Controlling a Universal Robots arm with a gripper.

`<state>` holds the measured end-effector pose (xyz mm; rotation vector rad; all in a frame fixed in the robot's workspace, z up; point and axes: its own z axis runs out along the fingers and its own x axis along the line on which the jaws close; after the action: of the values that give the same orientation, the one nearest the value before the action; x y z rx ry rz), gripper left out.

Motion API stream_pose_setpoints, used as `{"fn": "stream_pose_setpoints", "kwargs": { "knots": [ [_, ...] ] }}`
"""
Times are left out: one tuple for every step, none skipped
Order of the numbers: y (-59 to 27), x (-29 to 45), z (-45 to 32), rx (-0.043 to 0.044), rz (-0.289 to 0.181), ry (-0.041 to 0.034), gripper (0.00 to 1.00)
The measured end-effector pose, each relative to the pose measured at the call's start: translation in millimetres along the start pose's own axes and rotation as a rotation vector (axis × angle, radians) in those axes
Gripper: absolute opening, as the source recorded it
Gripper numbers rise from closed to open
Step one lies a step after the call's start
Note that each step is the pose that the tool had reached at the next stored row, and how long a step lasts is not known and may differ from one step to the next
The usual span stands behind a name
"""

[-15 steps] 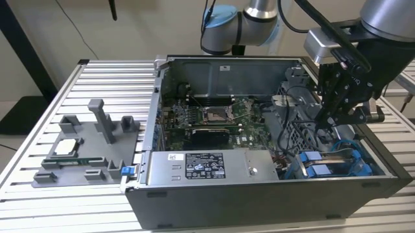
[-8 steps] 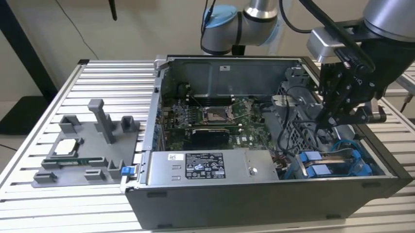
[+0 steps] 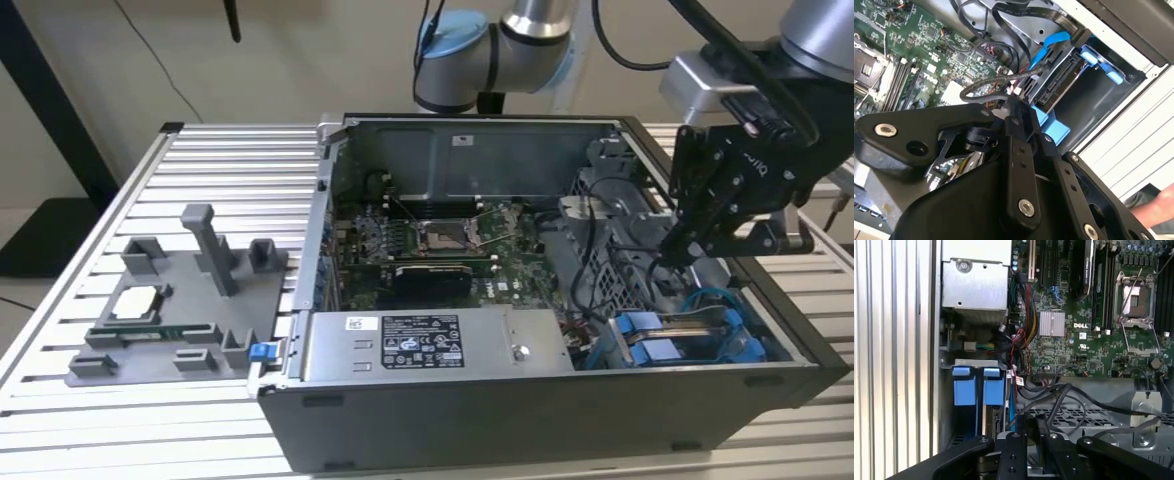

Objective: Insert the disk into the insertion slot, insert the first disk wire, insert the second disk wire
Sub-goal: 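Insert the first disk wire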

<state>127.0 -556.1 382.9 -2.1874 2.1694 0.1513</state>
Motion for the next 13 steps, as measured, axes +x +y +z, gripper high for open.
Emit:
{"fn": "stream_pose_setpoints", "kwargs": {
  "knots": [
    [-2.4,0.2,0.1,-0.0077,0.001,-0.0002,0.00],
    [-5.1,0.4,0.1,-0.0161,0.002,-0.0002,0.00],
    [-7.3,0.5,0.2,-0.0235,0.003,-0.0003,0.00],
    [-9.5,0.6,0.3,-0.0318,0.003,-0.0003,0.00],
    [-11.5,0.8,0.4,-0.0399,0.004,-0.0004,0.00],
    [-13.4,0.8,0.6,-0.0478,0.005,-0.0006,0.00],
    [-15.2,0.9,0.7,-0.0558,0.006,-0.0006,0.00],
    [-16.7,1.0,0.9,-0.0635,0.007,-0.0007,0.00],
    [-17.8,1.0,1.0,-0.0688,0.008,-0.0007,0.00],
    [-18.2,1.0,1.1,-0.0698,0.008,-0.0008,0.00],
    [-18.2,1.0,1.1,-0.0698,0.008,-0.0008,0.00],
    [-18.2,1.0,1.0,-0.0698,0.008,-0.0007,0.00],
    [-18.2,1.0,1.0,-0.0699,0.008,-0.0006,0.00]
  ]
}}
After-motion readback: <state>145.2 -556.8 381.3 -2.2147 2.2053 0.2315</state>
